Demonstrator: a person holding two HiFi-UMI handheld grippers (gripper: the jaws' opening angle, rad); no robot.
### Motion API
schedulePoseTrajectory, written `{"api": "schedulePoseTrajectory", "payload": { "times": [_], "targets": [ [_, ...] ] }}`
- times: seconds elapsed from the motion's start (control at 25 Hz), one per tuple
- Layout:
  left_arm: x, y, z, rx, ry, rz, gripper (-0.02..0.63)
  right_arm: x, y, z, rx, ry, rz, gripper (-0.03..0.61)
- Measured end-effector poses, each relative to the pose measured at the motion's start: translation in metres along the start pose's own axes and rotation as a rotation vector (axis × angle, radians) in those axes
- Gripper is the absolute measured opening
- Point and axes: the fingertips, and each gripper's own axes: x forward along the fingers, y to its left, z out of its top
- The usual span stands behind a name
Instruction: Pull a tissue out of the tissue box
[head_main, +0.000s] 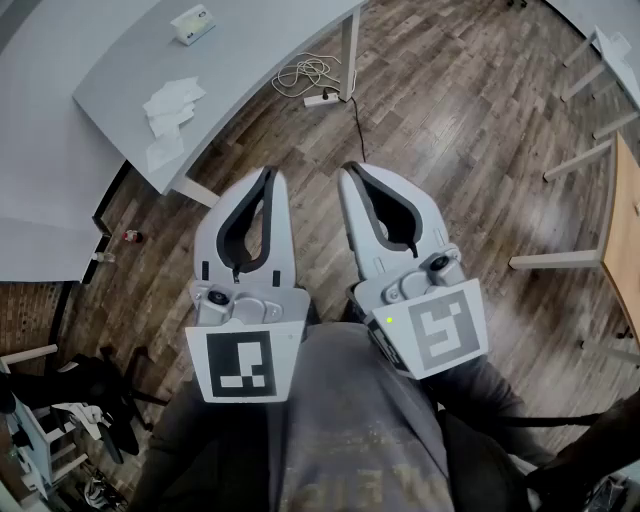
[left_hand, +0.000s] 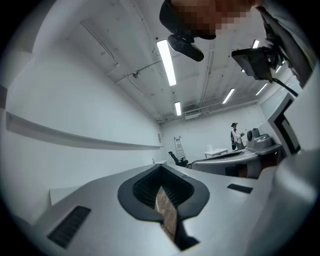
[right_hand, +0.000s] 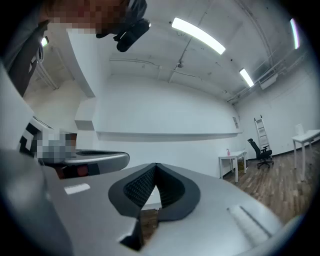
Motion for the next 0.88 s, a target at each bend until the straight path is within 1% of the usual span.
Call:
{"api": "schedulePoseTrajectory", "payload": {
  "times": [0.16,0.32,0.48,0.6,0.72,0.88],
  "targets": [
    [0.006,-0.01,0.0,-0.004,-0.003,0.002,-0.002,-0.005,-0.011,-0.002,-0.011,-0.004,0.007,0.0],
    [0.012,-0.02,-0.002,-0.008,0.007,0.012,-0.002,-0.01,-0.024,-0.005,0.012,0.001,0.009,0.0],
    [0.022,-0.031,-0.003,-0.017,0.017,0.032,-0.002,-0.01,-0.036,-0.009,0.034,0.016,0.046,0.002],
    [0.027,-0.036,-0.009,-0.02,0.034,0.048,-0.002,-0.009,-0.047,-0.012,0.045,0.018,0.051,0.003],
    [0.033,-0.03,-0.017,-0.015,0.058,0.064,-0.002,-0.002,-0.057,-0.014,0.055,0.012,0.042,0.003],
    [0.05,-0.017,-0.023,-0.016,0.064,0.077,-0.002,0.018,-0.068,-0.018,0.061,0.009,0.042,0.002]
  ]
}}
